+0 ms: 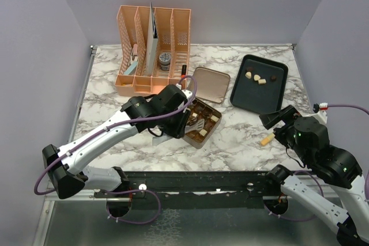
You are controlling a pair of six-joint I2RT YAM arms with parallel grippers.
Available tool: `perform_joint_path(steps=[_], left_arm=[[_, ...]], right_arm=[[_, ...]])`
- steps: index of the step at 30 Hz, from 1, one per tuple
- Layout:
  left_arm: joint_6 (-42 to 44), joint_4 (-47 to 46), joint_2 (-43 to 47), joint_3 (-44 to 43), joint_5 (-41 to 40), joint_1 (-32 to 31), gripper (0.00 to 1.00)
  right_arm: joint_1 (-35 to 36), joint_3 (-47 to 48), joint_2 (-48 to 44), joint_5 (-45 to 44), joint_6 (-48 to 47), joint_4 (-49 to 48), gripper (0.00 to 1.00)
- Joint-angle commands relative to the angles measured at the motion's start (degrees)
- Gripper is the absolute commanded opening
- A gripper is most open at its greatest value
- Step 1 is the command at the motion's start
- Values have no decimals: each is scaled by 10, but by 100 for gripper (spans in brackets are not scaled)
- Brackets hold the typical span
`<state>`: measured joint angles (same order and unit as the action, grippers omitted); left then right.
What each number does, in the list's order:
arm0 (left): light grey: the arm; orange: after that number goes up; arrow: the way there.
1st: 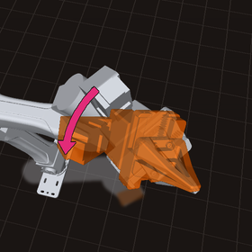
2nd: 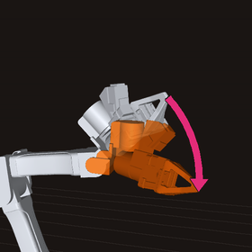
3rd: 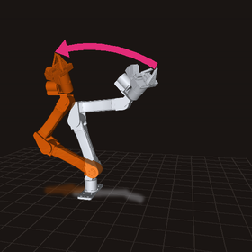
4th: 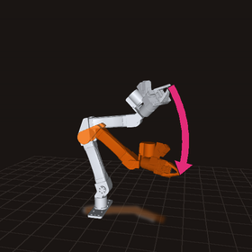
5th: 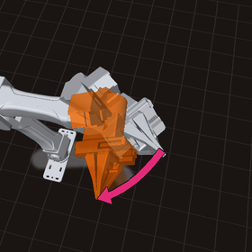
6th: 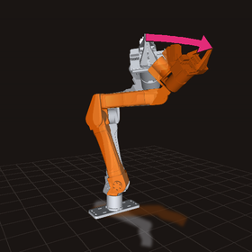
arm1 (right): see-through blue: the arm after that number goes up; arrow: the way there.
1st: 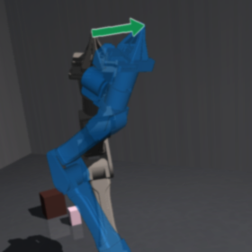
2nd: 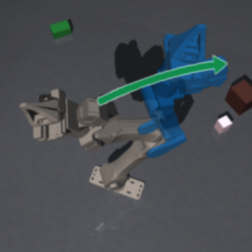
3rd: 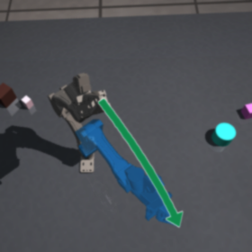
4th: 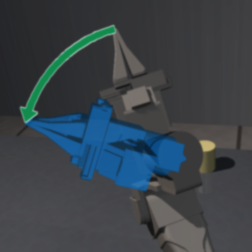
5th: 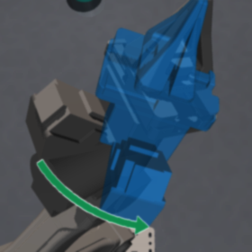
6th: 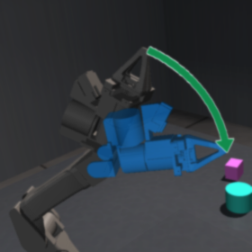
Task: Pack the chocolate
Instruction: Place the fake chocolate in the packing box.
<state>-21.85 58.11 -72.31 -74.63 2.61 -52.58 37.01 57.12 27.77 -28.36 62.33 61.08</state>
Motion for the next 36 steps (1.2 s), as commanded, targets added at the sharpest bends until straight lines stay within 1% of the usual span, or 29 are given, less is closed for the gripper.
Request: perform_joint_path(steps=[1, 9, 13, 31, 36], left_arm=[[-10, 24, 23, 10, 32, 0, 32], [4, 24, 7, 28, 57, 0, 35], [8, 25, 1, 22, 55, 0, 36], [10, 26, -6, 7, 48, 0, 46], [9, 25, -6, 1, 35, 0, 46]], right_arm=[[-2, -4, 4, 8, -7, -4, 87], [-2, 0, 0, 6, -4, 1, 87], [-2, 3, 0, 6, -3, 3, 87], [-2, 0, -12, 5, -2, 4, 87], [-2, 2, -14, 6, -2, 4, 87]])
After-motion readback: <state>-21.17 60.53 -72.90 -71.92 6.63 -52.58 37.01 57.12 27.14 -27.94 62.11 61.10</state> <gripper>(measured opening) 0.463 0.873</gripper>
